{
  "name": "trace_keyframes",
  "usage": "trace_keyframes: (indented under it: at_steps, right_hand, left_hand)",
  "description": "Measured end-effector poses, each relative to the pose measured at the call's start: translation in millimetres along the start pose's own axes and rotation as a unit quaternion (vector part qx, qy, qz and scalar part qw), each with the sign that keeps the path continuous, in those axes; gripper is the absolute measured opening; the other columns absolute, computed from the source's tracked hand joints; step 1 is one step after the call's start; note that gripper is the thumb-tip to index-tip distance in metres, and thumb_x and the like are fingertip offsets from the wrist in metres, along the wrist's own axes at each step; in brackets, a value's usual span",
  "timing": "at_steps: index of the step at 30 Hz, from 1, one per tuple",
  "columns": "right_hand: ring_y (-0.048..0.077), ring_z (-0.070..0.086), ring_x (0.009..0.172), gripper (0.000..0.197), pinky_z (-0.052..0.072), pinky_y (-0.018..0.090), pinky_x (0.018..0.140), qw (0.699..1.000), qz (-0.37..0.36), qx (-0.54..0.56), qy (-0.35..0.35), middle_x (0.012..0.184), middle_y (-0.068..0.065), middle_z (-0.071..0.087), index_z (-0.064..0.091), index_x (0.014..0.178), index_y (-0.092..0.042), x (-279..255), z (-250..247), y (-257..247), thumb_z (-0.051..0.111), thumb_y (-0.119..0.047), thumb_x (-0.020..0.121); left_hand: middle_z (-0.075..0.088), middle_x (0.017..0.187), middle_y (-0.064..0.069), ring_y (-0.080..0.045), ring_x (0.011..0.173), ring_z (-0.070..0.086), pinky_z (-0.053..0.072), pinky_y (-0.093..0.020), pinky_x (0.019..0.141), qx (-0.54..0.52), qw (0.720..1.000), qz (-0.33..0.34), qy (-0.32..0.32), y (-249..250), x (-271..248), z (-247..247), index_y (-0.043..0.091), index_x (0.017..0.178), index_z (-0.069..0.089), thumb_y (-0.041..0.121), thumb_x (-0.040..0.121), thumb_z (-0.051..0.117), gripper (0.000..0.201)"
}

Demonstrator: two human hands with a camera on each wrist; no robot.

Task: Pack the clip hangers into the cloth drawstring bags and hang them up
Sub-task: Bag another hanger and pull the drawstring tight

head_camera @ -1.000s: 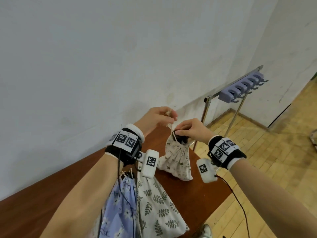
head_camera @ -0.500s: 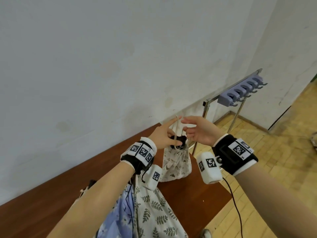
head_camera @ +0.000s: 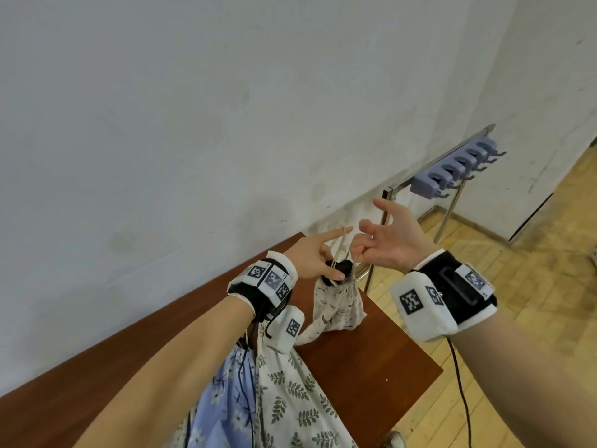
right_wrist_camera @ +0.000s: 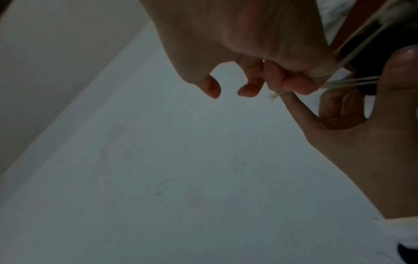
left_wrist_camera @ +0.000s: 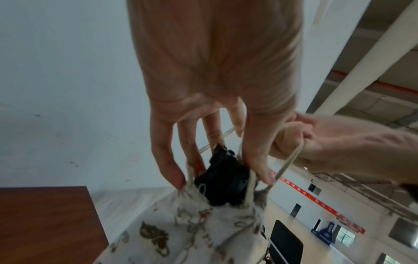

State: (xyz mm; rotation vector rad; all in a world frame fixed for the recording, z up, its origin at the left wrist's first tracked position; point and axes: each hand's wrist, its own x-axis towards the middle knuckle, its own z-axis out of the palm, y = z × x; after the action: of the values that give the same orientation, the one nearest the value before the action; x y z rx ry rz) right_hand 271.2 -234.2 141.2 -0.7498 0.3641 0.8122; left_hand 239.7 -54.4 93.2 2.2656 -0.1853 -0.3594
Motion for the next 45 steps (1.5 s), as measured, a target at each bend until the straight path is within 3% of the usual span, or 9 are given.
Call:
trace_keyframes:
  at_steps: [5,10,15,20,24,27,33,40,45]
  right_hand:
    - [0.014,0.046,0.063,0.006,0.043,0.034,0.079,0.996,0.002,0.062,-0.058,0.074,0.009,0.049,0.05,0.089,-0.008,-4,-12,-5,0.054,-0.01,0.086]
    - [0.018,0.059,0.074,0.042,0.057,0.025,0.064,0.997,-0.064,0.025,-0.028,0.116,0.023,0.053,0.045,0.122,-0.004,-7,-9,-12,0.026,0.017,0.091]
    - [0.021,0.071,0.082,0.031,0.055,0.014,0.054,0.991,-0.116,-0.013,-0.069,0.114,0.023,0.062,0.047,0.119,0.0,-24,2,-19,0.039,0.013,0.091]
    - [0.012,0.071,0.068,0.025,0.051,0.011,0.046,0.978,-0.156,-0.126,-0.05,0.087,0.018,0.07,0.059,0.107,0.008,-40,11,-31,0.056,-0.008,0.089]
    - [0.014,0.059,0.057,0.027,0.056,0.018,0.062,0.855,-0.285,-0.43,0.053,0.064,0.008,0.064,0.067,0.073,-0.003,-41,10,-22,0.072,-0.028,0.083]
    - [0.011,0.047,0.055,0.031,0.045,0.023,0.06,0.768,-0.334,-0.538,0.098,0.057,0.004,0.056,0.066,0.06,-0.01,-34,8,-18,0.076,-0.031,0.08]
    - [0.007,0.066,0.07,0.027,0.054,0.02,0.069,0.802,-0.258,-0.539,-0.012,0.081,0.013,0.071,0.067,0.087,0.008,-24,1,-12,0.069,-0.019,0.089]
    - [0.01,0.042,0.043,0.016,0.043,0.018,0.045,0.967,-0.112,-0.231,-0.001,0.077,0.017,0.06,0.048,0.075,-0.008,0,-40,1,0.041,0.0,0.088]
    - [0.011,0.035,0.035,0.028,0.031,0.018,0.033,0.944,-0.026,-0.328,0.035,0.09,0.027,0.064,0.056,0.096,0.004,6,-65,18,0.036,-0.013,0.088]
  left_hand:
    - [0.069,0.101,-0.011,-0.014,0.1,0.065,0.048,-0.019,0.087,-0.103,0.99,0.087,0.044,-4,-10,-1,0.041,0.143,0.035,-0.002,0.079,0.069,0.084]
    - [0.069,0.09,-0.007,-0.017,0.09,0.066,0.049,-0.03,0.089,-0.386,0.911,0.072,0.124,19,-21,-28,0.007,0.112,0.066,-0.004,0.087,0.06,0.028]
    - [0.068,0.083,-0.001,-0.017,0.075,0.066,0.052,-0.035,0.087,-0.334,0.937,0.065,0.076,30,-25,-42,0.004,0.098,0.065,0.0,0.089,0.059,0.011]
    - [0.06,0.068,-0.006,-0.017,0.067,0.065,0.05,-0.023,0.06,-0.387,0.917,0.073,0.069,36,-25,-45,0.002,0.088,0.064,-0.001,0.092,0.054,0.011]
    - [0.054,0.067,-0.003,-0.015,0.065,0.059,0.054,-0.029,0.075,-0.426,0.896,0.108,0.066,50,-27,-44,0.002,0.101,0.064,-0.003,0.091,0.053,0.016]
    - [0.063,0.093,-0.007,-0.017,0.09,0.064,0.052,-0.03,0.089,-0.302,0.941,0.139,0.067,57,-24,-41,0.013,0.123,0.059,0.002,0.088,0.063,0.038]
    - [0.065,0.1,0.01,0.003,0.097,0.06,0.047,-0.022,0.093,-0.005,0.99,0.129,0.051,53,-6,-11,0.016,0.118,0.059,0.013,0.076,0.077,0.046]
    - [0.07,0.092,0.002,-0.002,0.088,0.066,0.051,-0.017,0.085,-0.036,0.987,0.109,0.113,20,-9,8,0.04,0.133,0.047,0.0,0.072,0.068,0.077]
    - [0.07,0.087,-0.007,-0.02,0.084,0.068,0.056,-0.036,0.084,0.006,0.993,0.112,0.038,10,-19,14,0.05,0.128,0.043,0.001,0.073,0.069,0.078]
